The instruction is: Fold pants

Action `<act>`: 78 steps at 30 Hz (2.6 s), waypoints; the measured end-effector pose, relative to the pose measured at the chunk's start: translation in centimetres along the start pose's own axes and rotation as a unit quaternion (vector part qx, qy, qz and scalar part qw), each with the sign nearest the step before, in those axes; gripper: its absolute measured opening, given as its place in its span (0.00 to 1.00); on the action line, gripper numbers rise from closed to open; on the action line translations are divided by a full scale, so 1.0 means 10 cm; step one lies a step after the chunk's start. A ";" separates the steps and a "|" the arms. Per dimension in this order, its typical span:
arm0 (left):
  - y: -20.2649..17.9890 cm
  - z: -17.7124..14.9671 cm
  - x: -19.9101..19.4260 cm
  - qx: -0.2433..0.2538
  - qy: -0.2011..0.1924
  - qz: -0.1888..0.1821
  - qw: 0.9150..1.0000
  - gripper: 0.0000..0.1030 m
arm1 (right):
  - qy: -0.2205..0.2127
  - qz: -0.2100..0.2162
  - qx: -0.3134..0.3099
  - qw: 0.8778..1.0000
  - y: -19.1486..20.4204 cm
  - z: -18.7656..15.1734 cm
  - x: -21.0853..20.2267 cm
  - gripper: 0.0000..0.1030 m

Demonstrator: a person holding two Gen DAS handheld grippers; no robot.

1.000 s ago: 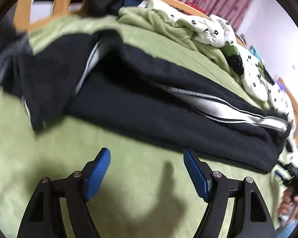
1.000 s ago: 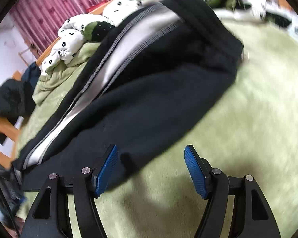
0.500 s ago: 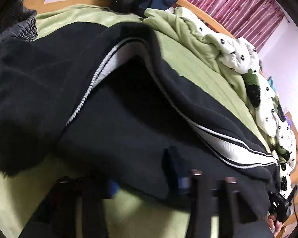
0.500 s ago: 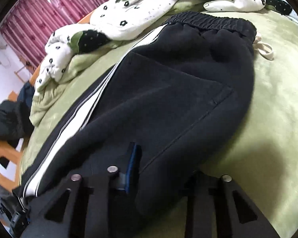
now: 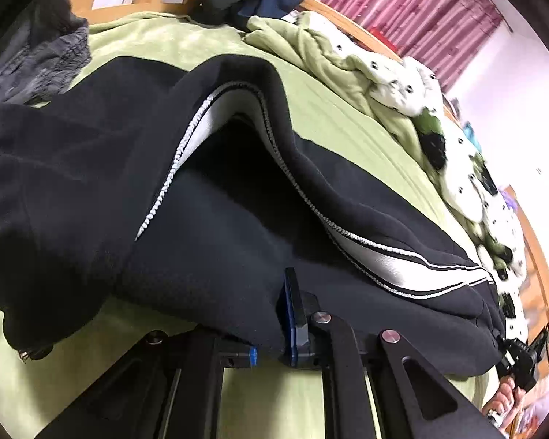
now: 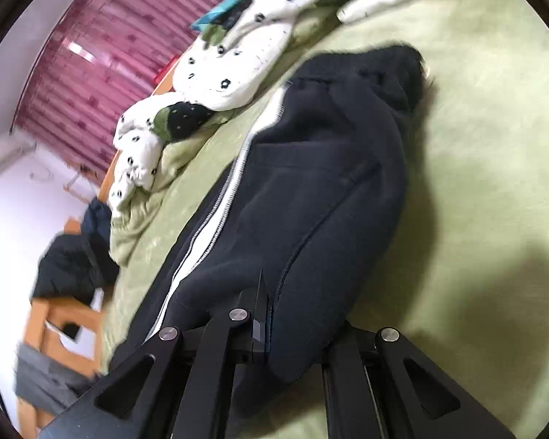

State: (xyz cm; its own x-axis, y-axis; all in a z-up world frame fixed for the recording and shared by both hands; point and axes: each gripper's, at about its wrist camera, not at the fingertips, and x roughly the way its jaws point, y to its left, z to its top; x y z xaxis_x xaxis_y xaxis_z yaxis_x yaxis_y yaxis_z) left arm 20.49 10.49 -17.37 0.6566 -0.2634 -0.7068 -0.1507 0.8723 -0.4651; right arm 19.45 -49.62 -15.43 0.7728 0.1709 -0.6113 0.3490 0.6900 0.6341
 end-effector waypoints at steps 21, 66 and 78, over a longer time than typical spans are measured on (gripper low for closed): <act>-0.22 -1.14 -0.82 0.100 0.011 0.049 0.994 0.55 | -0.048 -0.080 0.008 0.996 -1.13 0.06 -1.27 0.52; 0.05 0.36 -0.58 0.094 -0.093 0.051 0.990 0.67 | 0.020 -0.089 -0.169 0.981 0.80 -0.73 -0.87 0.45; 0.70 -0.07 -1.05 0.086 -0.075 -0.020 0.993 0.70 | 0.093 -0.041 -0.282 0.954 1.87 -1.59 -0.24 0.46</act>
State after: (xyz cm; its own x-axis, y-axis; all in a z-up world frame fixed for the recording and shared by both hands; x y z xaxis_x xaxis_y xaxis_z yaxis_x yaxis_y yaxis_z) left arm 12.03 19.13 -13.54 0.7641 -0.2459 -0.5965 -0.0032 0.9231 -0.3846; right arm 15.69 -25.94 -9.70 0.6300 0.1861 -0.7540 0.0218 0.9662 0.2568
